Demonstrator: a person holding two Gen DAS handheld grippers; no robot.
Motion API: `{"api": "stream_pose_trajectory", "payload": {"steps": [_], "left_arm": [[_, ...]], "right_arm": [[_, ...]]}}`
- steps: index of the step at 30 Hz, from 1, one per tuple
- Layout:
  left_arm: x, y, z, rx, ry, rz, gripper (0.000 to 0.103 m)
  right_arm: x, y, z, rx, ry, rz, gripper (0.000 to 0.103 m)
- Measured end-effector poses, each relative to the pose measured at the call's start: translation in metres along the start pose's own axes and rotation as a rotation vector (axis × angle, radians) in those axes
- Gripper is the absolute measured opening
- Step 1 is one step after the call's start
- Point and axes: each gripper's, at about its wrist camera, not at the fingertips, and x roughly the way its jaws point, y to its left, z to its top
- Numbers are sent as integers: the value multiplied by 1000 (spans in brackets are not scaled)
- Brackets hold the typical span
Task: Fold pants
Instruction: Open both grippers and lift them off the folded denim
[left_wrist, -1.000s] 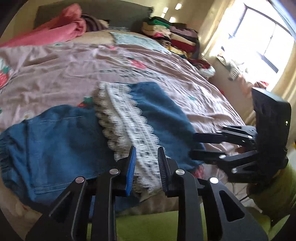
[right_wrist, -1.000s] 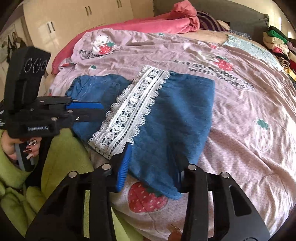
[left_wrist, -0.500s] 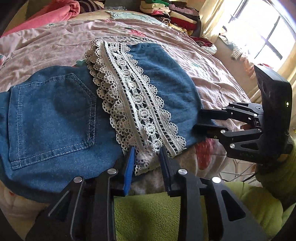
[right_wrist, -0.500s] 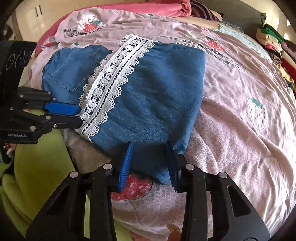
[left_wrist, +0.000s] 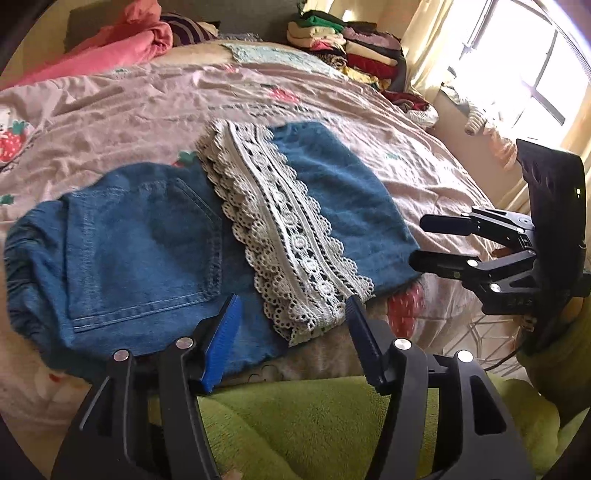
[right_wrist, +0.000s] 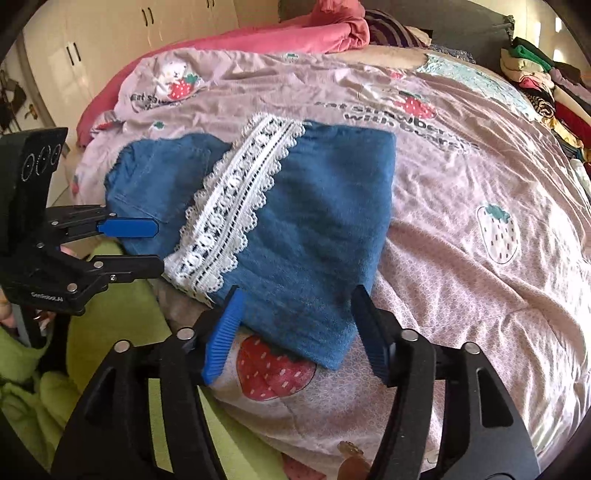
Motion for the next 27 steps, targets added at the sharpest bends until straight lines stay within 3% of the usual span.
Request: {"api": "stream_pose_trajectory", "payload": {"steps": [2, 3, 4, 14, 17, 27], "left_arm": [[-7, 1, 0, -3, -17, 9, 61], [-10, 1, 0, -5, -24, 17, 74], [-14, 2, 0, -8, -35, 31, 79], [-52, 23, -2, -61, -115, 107, 85], [-64, 33, -5, -91, -138, 142, 98], [-100, 80, -19, -197, -197, 228, 98]], "right_arm": [[-5, 1, 1, -4, -12, -4, 62], [-7, 2, 3, -4, -21, -4, 63], [-10, 2, 4, -1, -30, -3, 66], [-28, 20, 24, -36, -95, 11, 81], [-31, 27, 32, -47, -113, 27, 82], [-27, 57, 62, -112, -134, 81, 86]]}}
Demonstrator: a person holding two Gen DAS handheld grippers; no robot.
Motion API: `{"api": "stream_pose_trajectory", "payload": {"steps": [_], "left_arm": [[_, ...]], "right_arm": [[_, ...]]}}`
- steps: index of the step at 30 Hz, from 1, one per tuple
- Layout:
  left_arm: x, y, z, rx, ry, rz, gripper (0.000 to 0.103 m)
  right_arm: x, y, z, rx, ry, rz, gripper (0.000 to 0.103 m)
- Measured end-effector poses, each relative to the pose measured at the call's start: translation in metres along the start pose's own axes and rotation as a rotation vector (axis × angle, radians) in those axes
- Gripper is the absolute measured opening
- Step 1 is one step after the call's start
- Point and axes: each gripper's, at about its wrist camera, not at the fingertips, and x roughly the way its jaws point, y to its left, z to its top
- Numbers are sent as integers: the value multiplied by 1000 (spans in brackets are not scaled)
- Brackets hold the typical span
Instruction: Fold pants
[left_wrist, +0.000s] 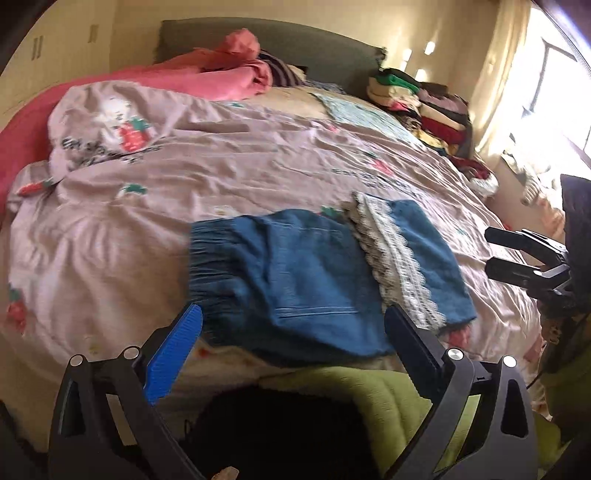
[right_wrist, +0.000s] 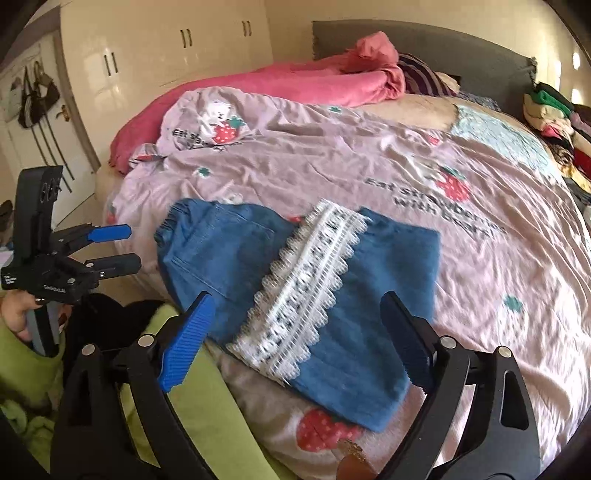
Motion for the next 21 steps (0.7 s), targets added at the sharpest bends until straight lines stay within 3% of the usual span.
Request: {"api": "stream_pose_trajectory", "payload": {"steps": [4, 10, 21], "left_arm": [[-3, 22, -3, -40, 1, 54, 98], [-2, 45, -12, -95, 16, 70, 98], [27, 59, -22, -188, 61, -4, 98]], "right_arm": [[12, 13, 14, -34, 4, 23, 88], [33, 30, 32, -73, 20, 68, 88], [81, 55, 63, -144, 81, 172, 88]]}}
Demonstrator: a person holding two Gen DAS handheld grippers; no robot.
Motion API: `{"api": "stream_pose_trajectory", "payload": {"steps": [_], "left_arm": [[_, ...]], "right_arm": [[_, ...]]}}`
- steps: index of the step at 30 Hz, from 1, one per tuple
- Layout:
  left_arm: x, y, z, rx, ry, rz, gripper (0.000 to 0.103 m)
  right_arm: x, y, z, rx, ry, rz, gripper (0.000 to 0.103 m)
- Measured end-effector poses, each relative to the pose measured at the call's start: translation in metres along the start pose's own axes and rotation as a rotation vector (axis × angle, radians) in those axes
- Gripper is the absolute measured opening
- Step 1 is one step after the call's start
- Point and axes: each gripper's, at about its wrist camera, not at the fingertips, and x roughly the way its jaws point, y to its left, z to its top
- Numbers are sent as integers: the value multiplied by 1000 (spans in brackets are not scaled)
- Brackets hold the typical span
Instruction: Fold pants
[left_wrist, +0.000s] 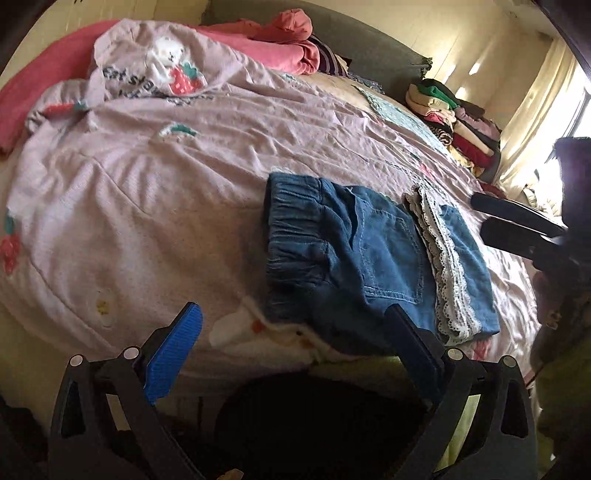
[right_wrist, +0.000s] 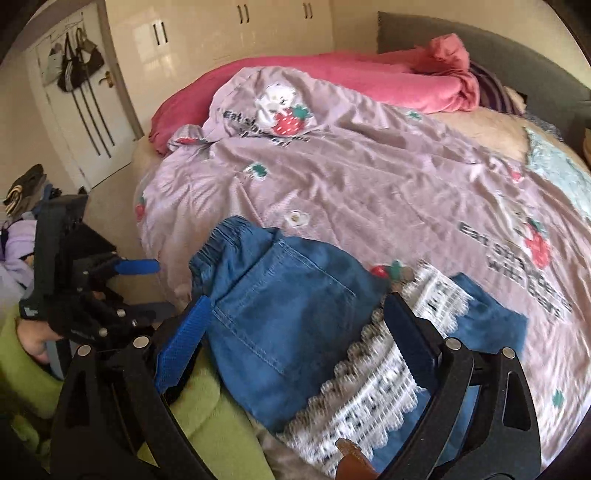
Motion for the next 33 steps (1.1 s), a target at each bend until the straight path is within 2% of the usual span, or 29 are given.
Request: {"api": "stream_pose_trajectory", "payload": {"steps": [5, 7, 9, 13, 26, 27, 28, 31, 32, 33], "left_arm": [[15, 2, 1, -52, 1, -45, 97], [21, 2, 3, -66, 1, -55, 94], [27, 3, 5, -81, 10, -76, 73], [45, 7, 2, -99, 56, -92, 63], [52, 11, -1, -98, 65, -106, 62], [52, 12, -1, -99, 66, -108, 62], [53, 13, 0, -101, 67, -110, 62], [55, 15, 1, -114, 69, -122, 63], [55, 15, 2, -114, 71, -126, 63], [54, 16, 2, -119, 70, -133, 67]], "right_arm": [[29, 6, 13, -44, 52, 28, 88], [40, 9, 20, -60, 66, 49, 88], [50, 9, 26, -68, 79, 67, 88], [71, 12, 37, -84, 120, 105, 88], [147, 37, 48, -135, 295, 182, 88], [152, 37, 47, -131, 301, 182, 86], [154, 38, 46, -133, 297, 190, 74], [150, 39, 46, -134, 276, 218, 46], [145, 38, 46, -139, 262, 217, 38], [137, 36, 47, -138, 244, 217, 35]]}}
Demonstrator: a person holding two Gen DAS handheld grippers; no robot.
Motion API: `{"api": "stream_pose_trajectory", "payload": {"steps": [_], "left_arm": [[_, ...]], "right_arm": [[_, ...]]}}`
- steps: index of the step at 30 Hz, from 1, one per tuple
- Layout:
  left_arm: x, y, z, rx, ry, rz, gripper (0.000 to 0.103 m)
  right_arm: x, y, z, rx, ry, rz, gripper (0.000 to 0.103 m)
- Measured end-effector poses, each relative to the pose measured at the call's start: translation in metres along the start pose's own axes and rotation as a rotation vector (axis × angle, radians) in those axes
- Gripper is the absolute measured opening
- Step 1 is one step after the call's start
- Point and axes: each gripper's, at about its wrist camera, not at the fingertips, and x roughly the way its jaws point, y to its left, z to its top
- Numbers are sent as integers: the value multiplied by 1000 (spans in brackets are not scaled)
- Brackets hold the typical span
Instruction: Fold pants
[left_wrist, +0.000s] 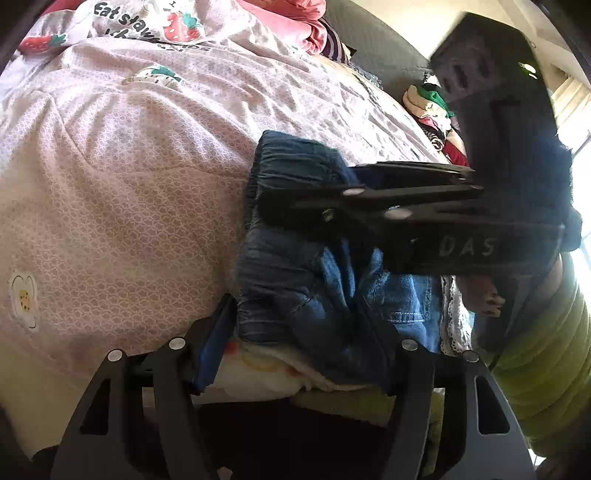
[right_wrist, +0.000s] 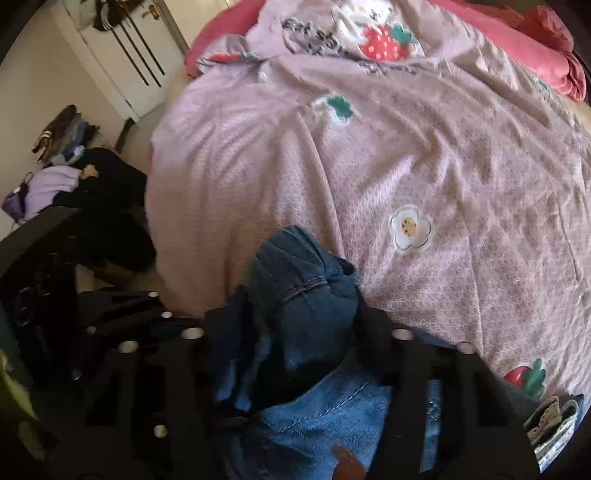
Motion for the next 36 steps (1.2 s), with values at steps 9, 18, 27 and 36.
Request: {"api": "stream_pose_trajectory", "payload": {"steps": [9, 18, 27, 36], "left_arm": [[-22, -21, 3, -11, -27, -162, 79], [10, -78, 8, 19, 68, -345, 83], [27, -155, 6, 135, 92, -435, 79], [63, -188, -23, 248, 223, -399, 81]], "right_arm": [[-90, -20, -28, 86, -219, 104, 27], [-139, -50, -59, 147, -320, 83, 27], [-180, -89, -102, 245, -425, -17, 46], [-187, -126, -194, 522, -380, -171, 61]]}}
